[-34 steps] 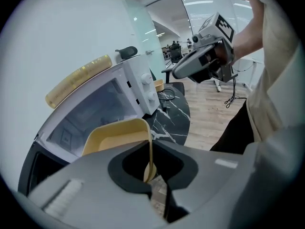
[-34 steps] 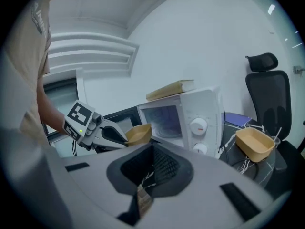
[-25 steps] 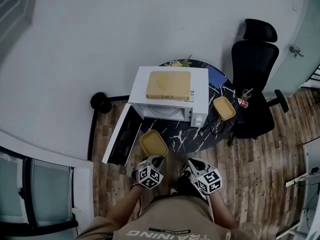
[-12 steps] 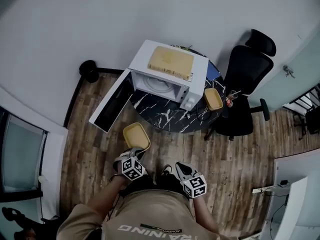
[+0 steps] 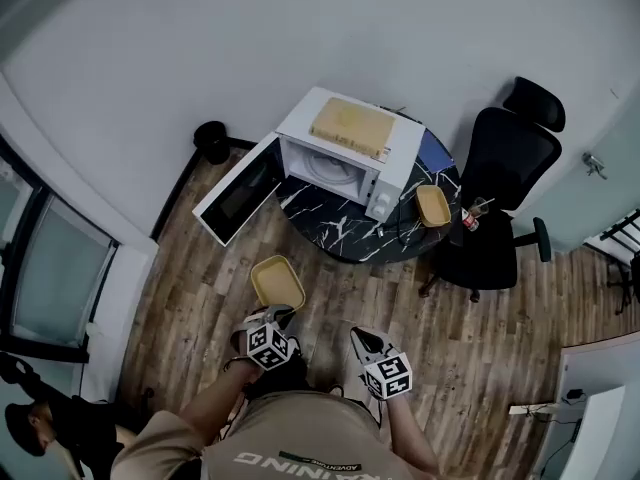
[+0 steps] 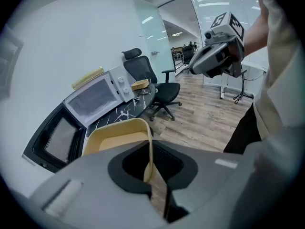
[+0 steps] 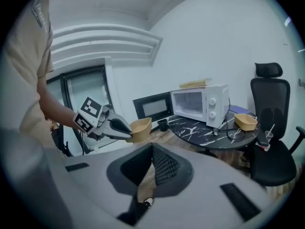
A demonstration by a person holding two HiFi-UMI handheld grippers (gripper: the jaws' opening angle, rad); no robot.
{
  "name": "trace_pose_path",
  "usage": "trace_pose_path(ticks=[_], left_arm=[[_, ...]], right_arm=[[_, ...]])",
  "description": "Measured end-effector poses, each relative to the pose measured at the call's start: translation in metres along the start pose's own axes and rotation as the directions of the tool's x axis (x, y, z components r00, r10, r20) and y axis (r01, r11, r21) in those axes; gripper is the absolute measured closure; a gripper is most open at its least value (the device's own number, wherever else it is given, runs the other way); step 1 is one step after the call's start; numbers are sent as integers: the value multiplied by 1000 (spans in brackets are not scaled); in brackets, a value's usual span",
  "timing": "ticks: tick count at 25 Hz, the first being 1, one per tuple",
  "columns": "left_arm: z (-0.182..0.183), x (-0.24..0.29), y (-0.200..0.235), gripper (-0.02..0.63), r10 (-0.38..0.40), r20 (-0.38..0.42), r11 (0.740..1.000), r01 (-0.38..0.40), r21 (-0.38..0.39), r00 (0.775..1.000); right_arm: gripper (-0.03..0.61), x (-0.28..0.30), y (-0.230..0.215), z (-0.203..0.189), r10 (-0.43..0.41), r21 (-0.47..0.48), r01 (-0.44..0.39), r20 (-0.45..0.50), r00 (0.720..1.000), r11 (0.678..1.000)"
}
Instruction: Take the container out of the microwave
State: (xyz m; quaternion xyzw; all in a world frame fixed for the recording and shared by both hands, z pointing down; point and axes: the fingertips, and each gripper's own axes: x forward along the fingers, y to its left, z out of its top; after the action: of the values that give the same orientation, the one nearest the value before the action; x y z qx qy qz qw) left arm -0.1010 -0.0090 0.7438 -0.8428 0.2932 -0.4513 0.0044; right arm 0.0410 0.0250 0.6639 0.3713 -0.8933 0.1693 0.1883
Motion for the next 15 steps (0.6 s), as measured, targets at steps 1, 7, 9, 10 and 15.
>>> trace_pose_path(ticks=[1,7,9,10,15], left_arm=[[4,-5,-12,586,5,-2,1000,-5,0,1000],[18,-33,-73,586,70,-10,997,-71,-36,997],[20,-42,-94,588,71,-12,997,-71,-42,997],[21,-46,-104,586,70,-16,997,-70,-34,997],[20,-64,-142,588,65,-33,998,-65,-2,997]], right_arm=[[571,-10,1,-6,11,-6,-11,4,1000,1000],[571,-69,10,-45,7,64,-11,61,998,998],[571,-86,14,-55,-3,74,-2,72,997,997],[571,-94,15,-58,-9,76,3,77,997,997],[571,-120,34,-76,-2,88,-6,90,996,996]])
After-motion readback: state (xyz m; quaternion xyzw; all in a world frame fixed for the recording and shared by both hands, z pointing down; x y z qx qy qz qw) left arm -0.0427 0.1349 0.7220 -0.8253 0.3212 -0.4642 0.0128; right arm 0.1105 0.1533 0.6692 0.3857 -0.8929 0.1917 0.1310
